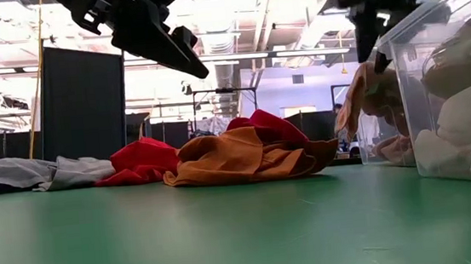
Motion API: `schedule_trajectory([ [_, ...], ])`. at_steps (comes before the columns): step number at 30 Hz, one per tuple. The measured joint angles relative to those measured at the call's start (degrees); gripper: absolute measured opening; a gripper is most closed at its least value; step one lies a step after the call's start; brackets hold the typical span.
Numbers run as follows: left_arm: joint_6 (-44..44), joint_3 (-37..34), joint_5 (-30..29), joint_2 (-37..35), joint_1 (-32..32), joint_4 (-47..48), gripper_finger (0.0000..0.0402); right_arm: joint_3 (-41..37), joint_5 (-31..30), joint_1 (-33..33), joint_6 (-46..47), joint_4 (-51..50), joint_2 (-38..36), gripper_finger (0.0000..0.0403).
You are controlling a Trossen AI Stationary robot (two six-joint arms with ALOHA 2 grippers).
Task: Sort towels by color in basket
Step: Put the brown patterned towel into the top transparent bin
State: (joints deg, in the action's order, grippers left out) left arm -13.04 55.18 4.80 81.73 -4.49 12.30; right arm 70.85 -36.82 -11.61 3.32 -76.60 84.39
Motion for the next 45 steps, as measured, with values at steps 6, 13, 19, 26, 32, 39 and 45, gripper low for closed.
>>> schedule_trajectory([
  [6, -0.2, 0.0, 0.0, 0.0, 0.0, 0.4, 0.0203, 0.0, -0.9, 4.3, -1.9, -0.1, 5.0, 0.026],
  [13, -0.2, 0.0, 0.0, 0.0, 0.0, 0.5, 0.0203, -0.1, -6.9, 9.3, 3.1, -0.1, 6.7, 0.0183],
  [19, -0.6, 0.0, 0.0, 0.0, 0.0, 0.9, 0.0203, -0.1, -9.1, 11.6, 6.2, -0.7, 4.1, 0.0021],
  [26, -1.6, 0.0, 0.0, 0.0, 0.0, 0.8, 0.0203, 0.0, -13.2, 13.0, 18.7, -5.3, -2.6, 0.002],
  [32, -2.4, 0.0, 0.0, 0.0, 0.0, 0.6, 0.0203, 0.0, -13.6, 14.1, 31.9, -12.4, -7.3, 0.0018],
  [39, -2.3, 0.0, 0.0, 0.0, 0.0, 0.2, 0.0203, 0.0, -4.9, 19.6, 37.3, -13.6, -7.5, 0.0018],
  [45, -2.1, 0.0, 0.0, 0.0, 0.0, 0.3, 0.0203, -3.0, 7.4, 26.8, 37.4, -13.0, -6.3, 0.0032],
])
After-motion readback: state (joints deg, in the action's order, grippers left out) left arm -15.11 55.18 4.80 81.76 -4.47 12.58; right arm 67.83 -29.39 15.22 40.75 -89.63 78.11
